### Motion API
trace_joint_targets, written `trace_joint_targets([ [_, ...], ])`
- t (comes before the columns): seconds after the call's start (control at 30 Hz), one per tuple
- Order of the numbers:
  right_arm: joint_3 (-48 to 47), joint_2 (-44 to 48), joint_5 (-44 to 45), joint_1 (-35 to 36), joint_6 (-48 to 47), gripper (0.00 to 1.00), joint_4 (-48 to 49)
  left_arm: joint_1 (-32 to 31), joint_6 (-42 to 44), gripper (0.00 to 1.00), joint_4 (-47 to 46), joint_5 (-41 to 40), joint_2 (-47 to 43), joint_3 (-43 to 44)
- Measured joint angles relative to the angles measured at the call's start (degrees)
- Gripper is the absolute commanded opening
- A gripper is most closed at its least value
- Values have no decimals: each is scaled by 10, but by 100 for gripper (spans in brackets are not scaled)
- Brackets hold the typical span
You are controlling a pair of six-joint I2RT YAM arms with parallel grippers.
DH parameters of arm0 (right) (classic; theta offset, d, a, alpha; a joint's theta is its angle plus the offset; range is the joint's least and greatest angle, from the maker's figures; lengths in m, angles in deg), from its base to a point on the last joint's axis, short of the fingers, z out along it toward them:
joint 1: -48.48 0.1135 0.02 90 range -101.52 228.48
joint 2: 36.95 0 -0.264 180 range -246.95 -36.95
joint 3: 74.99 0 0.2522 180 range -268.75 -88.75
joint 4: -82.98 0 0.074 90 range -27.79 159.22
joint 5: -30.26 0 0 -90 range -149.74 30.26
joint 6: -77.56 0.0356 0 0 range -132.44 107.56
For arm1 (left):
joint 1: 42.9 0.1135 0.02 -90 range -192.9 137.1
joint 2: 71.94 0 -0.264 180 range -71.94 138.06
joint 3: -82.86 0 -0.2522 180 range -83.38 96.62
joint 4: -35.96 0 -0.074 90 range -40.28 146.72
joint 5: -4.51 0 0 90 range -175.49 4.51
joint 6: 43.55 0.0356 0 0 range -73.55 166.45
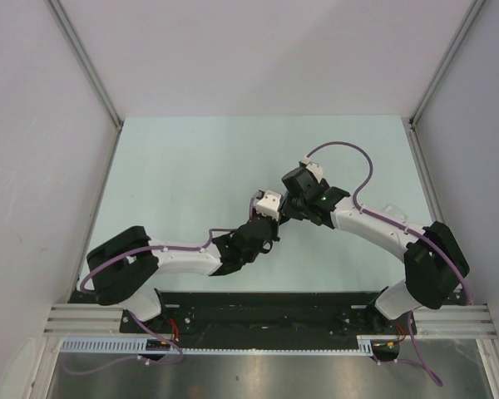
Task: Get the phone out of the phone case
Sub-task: Remove the phone case from the phone.
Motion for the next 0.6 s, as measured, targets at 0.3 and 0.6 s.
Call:
trace_joint_targets([
  [0.3,-5,12,-3,6,0,0,4,24,-10,0,30,39,-47,-9],
  [0.6,-10,10,13,18,-21,0,-48,54,-19,0,93,86,-85,-17],
])
